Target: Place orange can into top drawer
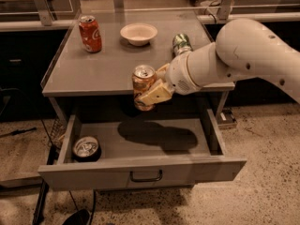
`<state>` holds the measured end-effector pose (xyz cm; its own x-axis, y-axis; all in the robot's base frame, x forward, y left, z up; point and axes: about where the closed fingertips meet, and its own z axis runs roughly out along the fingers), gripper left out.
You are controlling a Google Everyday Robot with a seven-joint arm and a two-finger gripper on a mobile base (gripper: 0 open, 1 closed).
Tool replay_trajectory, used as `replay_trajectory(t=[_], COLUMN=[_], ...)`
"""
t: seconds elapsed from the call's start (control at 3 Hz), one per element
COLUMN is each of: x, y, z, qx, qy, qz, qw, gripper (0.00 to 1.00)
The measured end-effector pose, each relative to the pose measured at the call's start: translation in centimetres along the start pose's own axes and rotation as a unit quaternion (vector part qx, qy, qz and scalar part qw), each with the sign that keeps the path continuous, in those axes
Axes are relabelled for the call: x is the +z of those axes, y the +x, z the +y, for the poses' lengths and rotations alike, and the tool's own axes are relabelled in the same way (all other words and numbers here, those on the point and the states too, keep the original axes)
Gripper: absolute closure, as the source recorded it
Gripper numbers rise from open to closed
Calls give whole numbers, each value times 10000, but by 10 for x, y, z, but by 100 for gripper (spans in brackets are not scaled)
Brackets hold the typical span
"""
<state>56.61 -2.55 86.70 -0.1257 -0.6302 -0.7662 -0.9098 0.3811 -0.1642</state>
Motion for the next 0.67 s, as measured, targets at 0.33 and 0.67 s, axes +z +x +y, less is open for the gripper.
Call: replay_trajectory(t=[0.33,0.67], x=[1,-10], y=[-3,35], z=[0,20], qx=[-42,123], qy=[-22,71], qz=[15,158], qw=[10000,9998], gripper=[100,100])
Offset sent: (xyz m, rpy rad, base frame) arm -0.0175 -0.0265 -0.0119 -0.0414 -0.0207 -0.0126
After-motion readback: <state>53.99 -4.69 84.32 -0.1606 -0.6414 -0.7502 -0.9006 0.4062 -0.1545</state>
